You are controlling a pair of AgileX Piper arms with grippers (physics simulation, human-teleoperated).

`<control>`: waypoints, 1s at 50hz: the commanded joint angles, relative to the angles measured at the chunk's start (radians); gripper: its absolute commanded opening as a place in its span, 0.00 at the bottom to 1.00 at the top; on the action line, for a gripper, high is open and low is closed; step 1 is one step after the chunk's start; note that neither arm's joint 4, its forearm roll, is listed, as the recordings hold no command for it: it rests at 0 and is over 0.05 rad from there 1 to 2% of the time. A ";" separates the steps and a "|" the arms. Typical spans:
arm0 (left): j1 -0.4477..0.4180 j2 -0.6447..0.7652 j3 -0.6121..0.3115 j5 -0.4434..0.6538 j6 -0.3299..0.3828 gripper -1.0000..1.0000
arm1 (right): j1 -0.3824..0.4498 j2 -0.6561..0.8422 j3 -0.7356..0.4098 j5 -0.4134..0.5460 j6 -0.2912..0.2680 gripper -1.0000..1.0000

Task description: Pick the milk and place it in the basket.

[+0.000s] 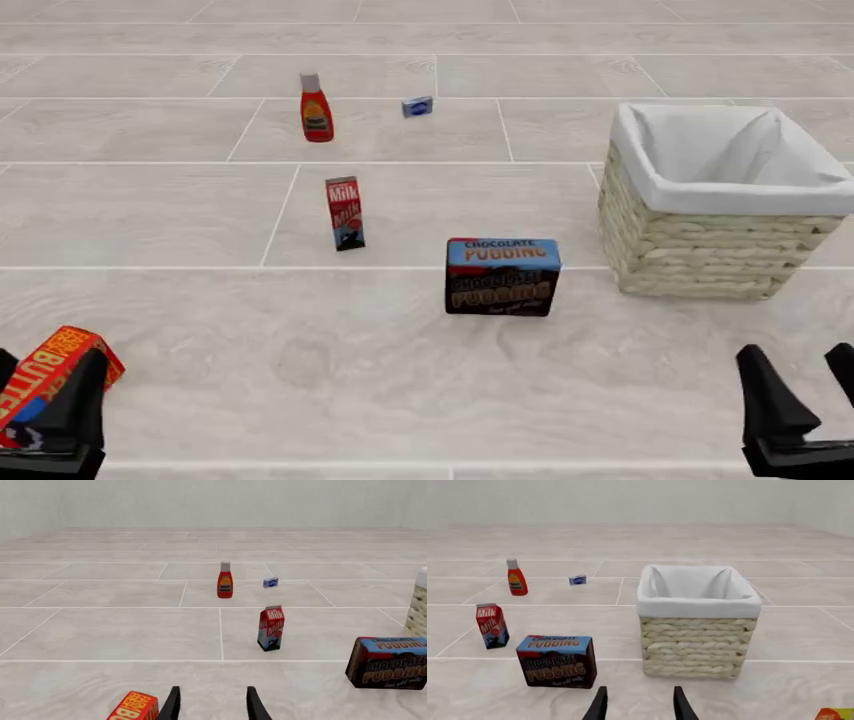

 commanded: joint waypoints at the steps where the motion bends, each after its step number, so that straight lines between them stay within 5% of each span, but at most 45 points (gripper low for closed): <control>1: 0.000 -0.003 0.003 0.000 0.000 1.00 | 0.075 -0.045 0.000 0.013 0.029 1.00; 10: 0.000 -0.003 0.004 0.000 0.000 1.00 | 0.166 0.119 0.000 -0.133 0.011 1.00; 20: 0.000 -0.003 0.004 0.000 0.000 1.00 | 0.288 0.441 0.000 -0.414 -0.050 1.00; 21: 0.000 -0.003 0.004 0.000 0.000 1.00 | 0.315 0.735 -0.166 -0.541 -0.052 1.00; 22: 0.000 -0.003 0.004 0.000 0.000 1.00 | 0.324 0.903 -0.436 -0.436 -0.062 1.00; 23: 0.000 -0.003 0.004 0.001 0.000 1.00 | 0.335 0.940 -0.488 -0.419 -0.060 1.00; 29: 0.000 0.007 -0.014 0.007 0.000 1.00 | 0.378 1.011 -0.602 -0.390 -0.006 1.00; 34: 0.000 0.007 -0.014 0.007 0.000 1.00 | 0.413 1.072 -0.725 -0.309 -0.037 1.00; 50: 0.000 0.007 -0.014 0.007 0.000 1.00 | 0.576 1.396 -1.153 -0.082 0.021 1.00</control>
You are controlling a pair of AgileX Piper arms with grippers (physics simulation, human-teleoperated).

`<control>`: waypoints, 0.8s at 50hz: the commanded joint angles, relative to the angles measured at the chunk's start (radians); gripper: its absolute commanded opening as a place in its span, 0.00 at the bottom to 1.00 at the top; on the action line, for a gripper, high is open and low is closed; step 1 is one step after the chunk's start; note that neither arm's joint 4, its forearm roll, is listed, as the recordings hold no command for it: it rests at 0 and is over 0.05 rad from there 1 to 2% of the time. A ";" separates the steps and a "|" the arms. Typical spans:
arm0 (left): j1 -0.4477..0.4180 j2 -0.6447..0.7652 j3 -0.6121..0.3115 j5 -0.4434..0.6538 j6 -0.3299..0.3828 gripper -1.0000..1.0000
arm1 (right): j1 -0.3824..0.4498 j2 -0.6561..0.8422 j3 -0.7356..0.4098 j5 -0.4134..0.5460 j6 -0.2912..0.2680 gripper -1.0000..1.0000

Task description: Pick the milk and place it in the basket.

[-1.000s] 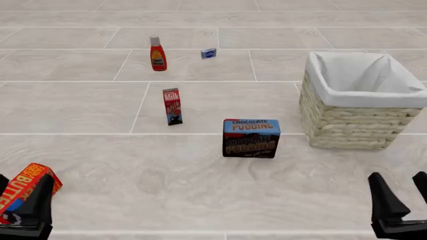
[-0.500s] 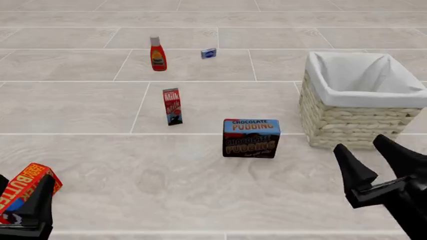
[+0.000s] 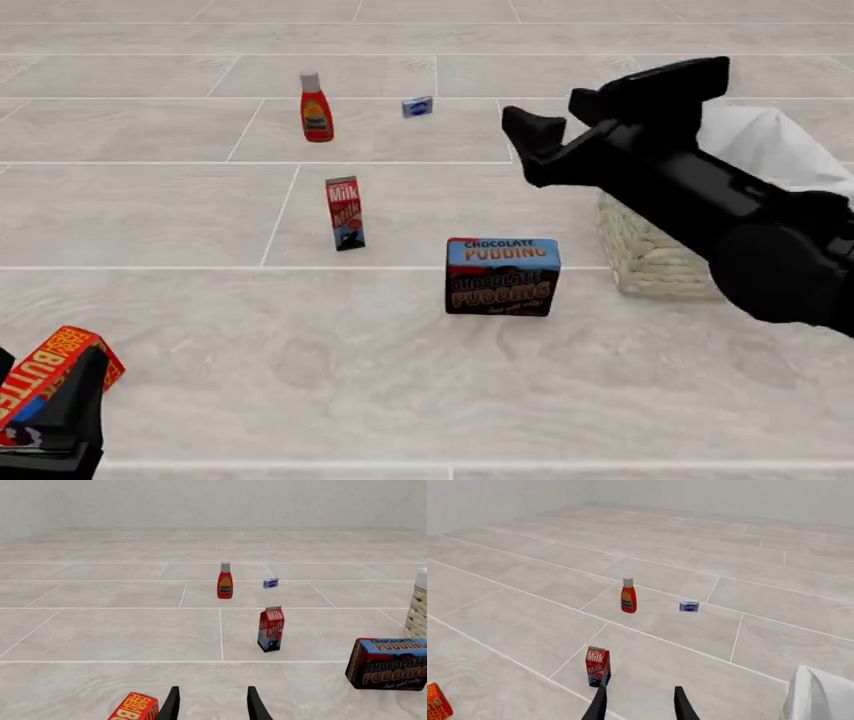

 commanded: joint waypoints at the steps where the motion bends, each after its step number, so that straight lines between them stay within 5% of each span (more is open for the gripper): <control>1: 0.000 0.001 -0.001 0.000 0.000 1.00 | 0.121 0.250 -0.301 0.122 0.063 1.00; 16: 0.000 0.001 -0.001 0.001 0.000 1.00 | 0.219 0.507 -0.671 0.284 0.158 1.00; 19: 0.000 0.001 -0.001 0.001 0.000 1.00 | 0.220 0.606 -0.814 0.386 0.156 1.00; 36: 0.000 0.001 -0.001 0.001 0.000 1.00 | 0.196 0.929 -1.325 0.637 0.168 1.00; 40: 0.000 0.001 -0.001 0.001 0.000 1.00 | 0.194 1.063 -1.531 0.754 0.163 1.00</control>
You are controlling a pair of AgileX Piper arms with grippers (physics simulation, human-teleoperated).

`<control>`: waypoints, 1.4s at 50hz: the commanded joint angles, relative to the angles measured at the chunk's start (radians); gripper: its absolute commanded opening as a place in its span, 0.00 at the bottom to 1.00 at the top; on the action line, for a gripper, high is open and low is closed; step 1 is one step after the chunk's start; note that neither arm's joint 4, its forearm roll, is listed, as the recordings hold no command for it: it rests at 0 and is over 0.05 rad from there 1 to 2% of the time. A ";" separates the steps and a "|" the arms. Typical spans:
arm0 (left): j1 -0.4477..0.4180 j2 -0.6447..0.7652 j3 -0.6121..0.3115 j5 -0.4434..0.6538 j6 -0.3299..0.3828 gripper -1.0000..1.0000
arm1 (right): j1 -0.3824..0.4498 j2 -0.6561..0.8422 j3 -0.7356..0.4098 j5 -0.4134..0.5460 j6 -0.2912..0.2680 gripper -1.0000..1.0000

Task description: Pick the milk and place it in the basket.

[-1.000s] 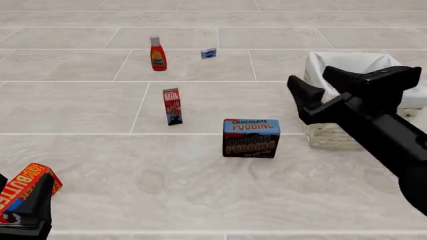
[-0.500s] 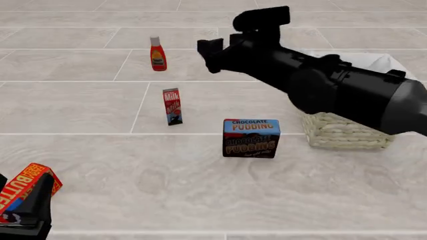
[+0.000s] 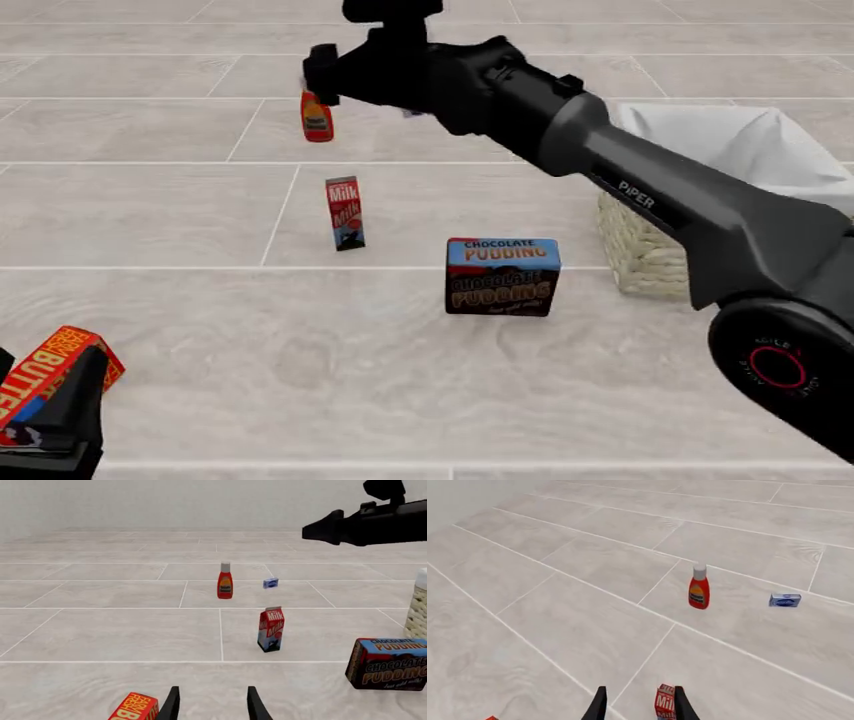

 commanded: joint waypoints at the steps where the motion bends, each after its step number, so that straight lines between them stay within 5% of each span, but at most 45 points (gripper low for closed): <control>1: 0.000 0.000 0.000 0.000 0.000 1.00 | -0.003 0.299 -0.460 0.254 0.000 1.00; 10: 0.000 0.000 0.000 0.000 0.000 1.00 | -0.006 0.512 -0.804 0.438 0.009 1.00; 70: 0.000 0.000 0.000 0.000 0.000 1.00 | -0.030 0.688 -0.813 0.401 0.069 1.00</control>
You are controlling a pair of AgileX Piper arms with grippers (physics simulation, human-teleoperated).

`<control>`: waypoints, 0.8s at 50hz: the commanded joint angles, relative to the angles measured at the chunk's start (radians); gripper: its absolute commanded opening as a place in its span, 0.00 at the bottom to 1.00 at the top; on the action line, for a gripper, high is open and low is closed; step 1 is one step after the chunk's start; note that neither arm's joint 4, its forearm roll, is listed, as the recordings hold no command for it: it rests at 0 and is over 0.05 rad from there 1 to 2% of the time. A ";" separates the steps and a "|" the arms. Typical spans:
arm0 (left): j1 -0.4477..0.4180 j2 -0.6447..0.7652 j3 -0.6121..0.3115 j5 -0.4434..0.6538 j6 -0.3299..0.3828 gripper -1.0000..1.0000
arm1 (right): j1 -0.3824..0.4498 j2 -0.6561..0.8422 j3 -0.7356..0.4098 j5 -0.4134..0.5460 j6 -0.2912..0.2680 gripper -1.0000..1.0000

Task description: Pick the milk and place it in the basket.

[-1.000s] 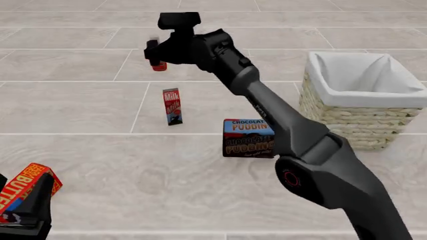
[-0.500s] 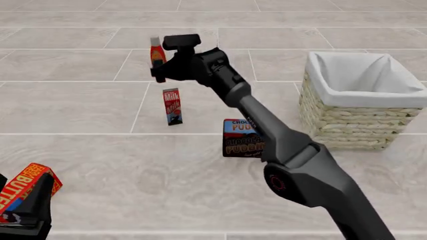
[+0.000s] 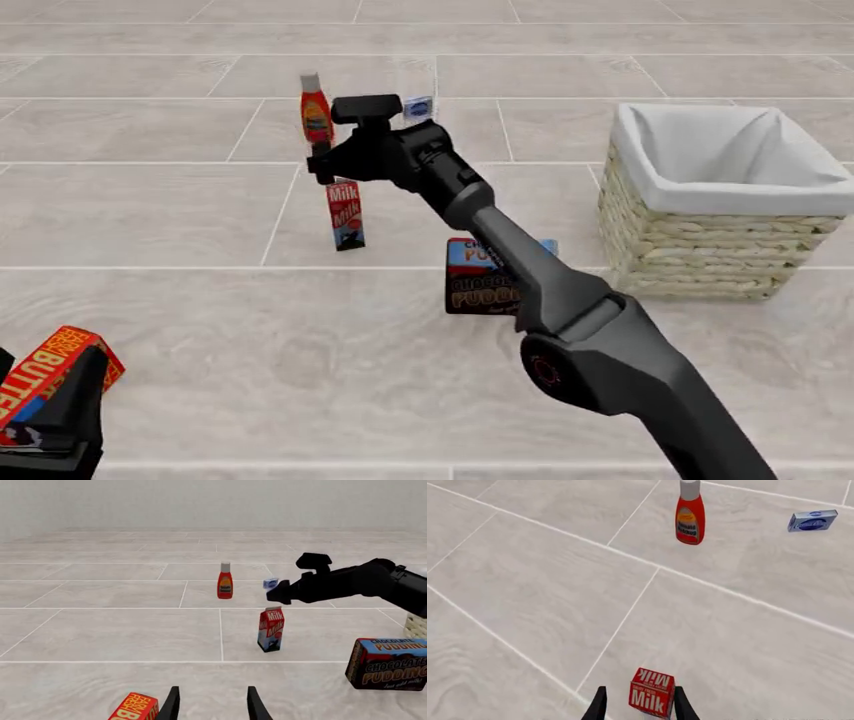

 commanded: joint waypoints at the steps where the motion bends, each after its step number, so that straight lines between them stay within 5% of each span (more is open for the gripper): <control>1: 0.000 0.000 0.000 0.000 0.000 1.00 | 0.003 0.027 -0.001 -0.012 0.018 1.00; 40: 0.000 0.000 0.000 0.000 0.000 1.00 | -0.003 0.117 -0.001 -0.046 0.062 1.00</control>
